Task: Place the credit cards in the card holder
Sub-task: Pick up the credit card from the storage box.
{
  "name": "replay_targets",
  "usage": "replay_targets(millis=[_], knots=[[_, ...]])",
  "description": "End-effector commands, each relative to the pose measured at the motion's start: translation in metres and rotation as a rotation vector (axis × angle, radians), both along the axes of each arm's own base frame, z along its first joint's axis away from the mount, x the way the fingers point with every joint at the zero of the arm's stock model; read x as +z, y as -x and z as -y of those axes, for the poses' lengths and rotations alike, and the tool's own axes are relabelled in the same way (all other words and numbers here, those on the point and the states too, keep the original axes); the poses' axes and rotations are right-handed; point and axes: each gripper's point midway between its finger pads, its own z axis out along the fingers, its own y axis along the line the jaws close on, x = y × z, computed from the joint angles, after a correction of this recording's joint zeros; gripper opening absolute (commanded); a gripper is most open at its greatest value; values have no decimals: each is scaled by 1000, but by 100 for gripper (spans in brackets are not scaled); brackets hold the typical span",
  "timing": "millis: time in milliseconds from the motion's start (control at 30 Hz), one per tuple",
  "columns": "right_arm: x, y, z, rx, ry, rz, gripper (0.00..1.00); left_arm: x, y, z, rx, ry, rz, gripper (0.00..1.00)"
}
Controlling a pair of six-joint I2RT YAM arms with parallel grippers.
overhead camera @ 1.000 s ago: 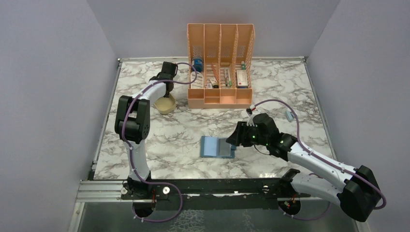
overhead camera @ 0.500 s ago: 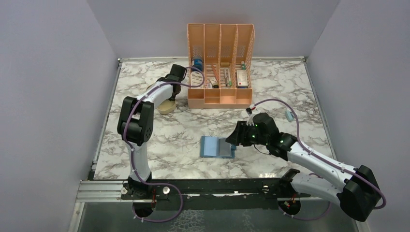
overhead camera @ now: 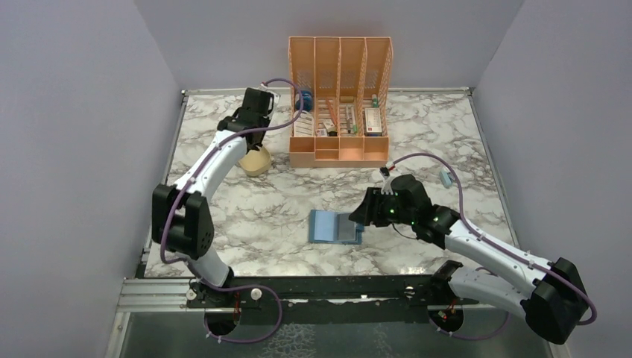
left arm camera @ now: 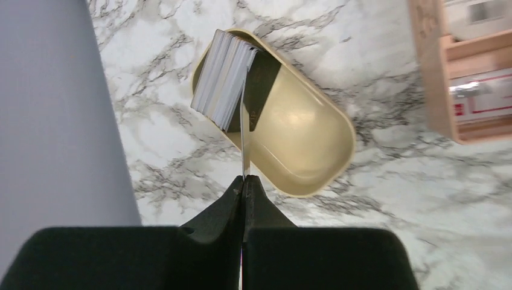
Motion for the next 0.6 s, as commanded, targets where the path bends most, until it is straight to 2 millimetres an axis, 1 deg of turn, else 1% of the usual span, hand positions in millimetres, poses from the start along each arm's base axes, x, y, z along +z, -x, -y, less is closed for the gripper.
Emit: replay_targets(millis=[0, 133, 200, 300, 367, 433, 467, 567], knots=[[3, 2, 3, -9, 30, -23, 48, 30, 31, 40, -24, 320, 51, 0], [-5, 1, 3, 0, 56, -41, 49, 46, 60, 68, -94, 532, 57, 0], [-11, -2, 4, 12, 95, -29, 50, 57, 75, 87, -136, 668, 71, 0], [-24, -13, 15, -32, 189, -33, 51, 68, 102, 111, -211, 847, 56, 0], [-31, -16, 18, -23, 238, -30, 51, 73, 118, 124, -235, 967, 38, 0], [-37, -18, 17, -10, 261, -36, 50, 76, 136, 142, -296, 1102, -4, 0], [-39, -20, 15, -6, 266, -37, 49, 77, 143, 149, -300, 1166, -26, 0], [-43, -25, 10, 4, 269, -37, 46, 73, 157, 161, -304, 1286, -78, 0]])
